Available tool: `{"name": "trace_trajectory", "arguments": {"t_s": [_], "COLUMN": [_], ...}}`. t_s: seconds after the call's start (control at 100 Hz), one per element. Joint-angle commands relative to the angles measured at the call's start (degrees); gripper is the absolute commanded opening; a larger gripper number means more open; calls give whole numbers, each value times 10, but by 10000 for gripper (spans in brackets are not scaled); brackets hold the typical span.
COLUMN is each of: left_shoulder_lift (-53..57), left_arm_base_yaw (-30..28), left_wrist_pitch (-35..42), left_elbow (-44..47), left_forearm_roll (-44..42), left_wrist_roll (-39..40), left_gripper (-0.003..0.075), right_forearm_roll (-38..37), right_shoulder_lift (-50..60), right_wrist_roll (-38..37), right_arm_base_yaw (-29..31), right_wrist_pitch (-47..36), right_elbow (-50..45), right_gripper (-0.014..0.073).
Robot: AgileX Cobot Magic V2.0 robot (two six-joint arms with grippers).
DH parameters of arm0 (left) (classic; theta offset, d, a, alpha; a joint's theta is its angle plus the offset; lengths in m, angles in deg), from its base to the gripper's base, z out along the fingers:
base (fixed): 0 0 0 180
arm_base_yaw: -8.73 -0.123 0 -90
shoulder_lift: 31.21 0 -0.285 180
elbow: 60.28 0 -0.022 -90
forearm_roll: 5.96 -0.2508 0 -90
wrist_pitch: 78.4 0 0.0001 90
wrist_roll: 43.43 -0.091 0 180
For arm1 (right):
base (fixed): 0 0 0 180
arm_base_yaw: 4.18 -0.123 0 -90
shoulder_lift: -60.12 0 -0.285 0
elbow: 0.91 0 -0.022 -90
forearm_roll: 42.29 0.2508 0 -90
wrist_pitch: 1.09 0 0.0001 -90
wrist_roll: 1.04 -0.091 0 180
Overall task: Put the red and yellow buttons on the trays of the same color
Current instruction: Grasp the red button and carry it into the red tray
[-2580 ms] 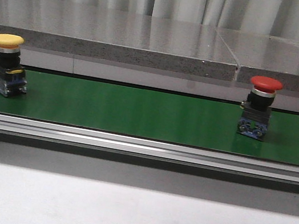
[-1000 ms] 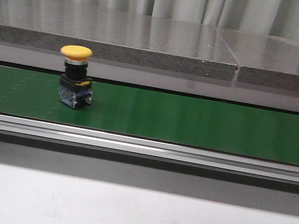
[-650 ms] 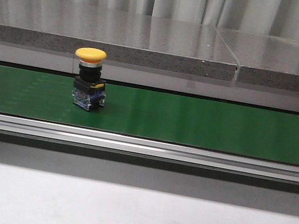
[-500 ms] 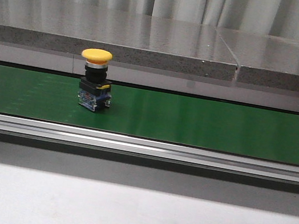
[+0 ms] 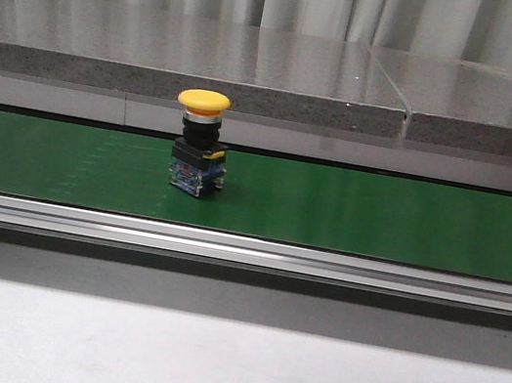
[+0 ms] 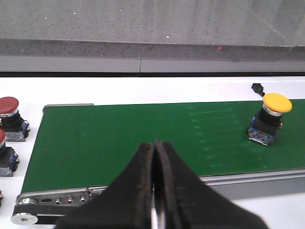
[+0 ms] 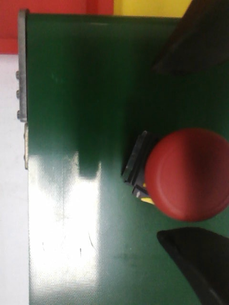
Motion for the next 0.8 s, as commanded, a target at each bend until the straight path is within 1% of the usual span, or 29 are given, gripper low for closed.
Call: {"name": "trace_trajectory", "arguments": {"t_s": [0.0,0.06,0.16,0.21,0.24,0.43,0.63,0.79], "left_shoulder_lift": [-3,-3,-3,-3,-3,-3,-3,-3], "left_arm_base_yaw": [4,4,4,4,4,4,4,4], "left_wrist_pitch": [37,37,37,37,37,37,37,37], "left_elbow": [-16,-16,-16,-16,-16,-16,-16,-16], "left_forearm_roll": [9,9,9,9,9,9,9,9], "left_wrist_roll": [0,0,0,0,0,0,0,0], "left_gripper": [-19,-19,-19,-19,-19,-19,-19,-19], "right_forearm_roll": [-1,-1,-1,-1,-1,-1,-1,1], "right_shoulder_lift": [10,8,8,8,8,8,-23,-83], "right_wrist_roll": [23,23,23,23,23,23,23,23], "right_arm_base_yaw": [4,4,4,4,4,27,102,159], "right_wrist_pitch": [-24,-25,-25,-23,-21,0,20,16], "right_elbow": [19,19,21,26,29,92,180,234], "right_gripper": [575,487,277,201,175,165,165,165]}}
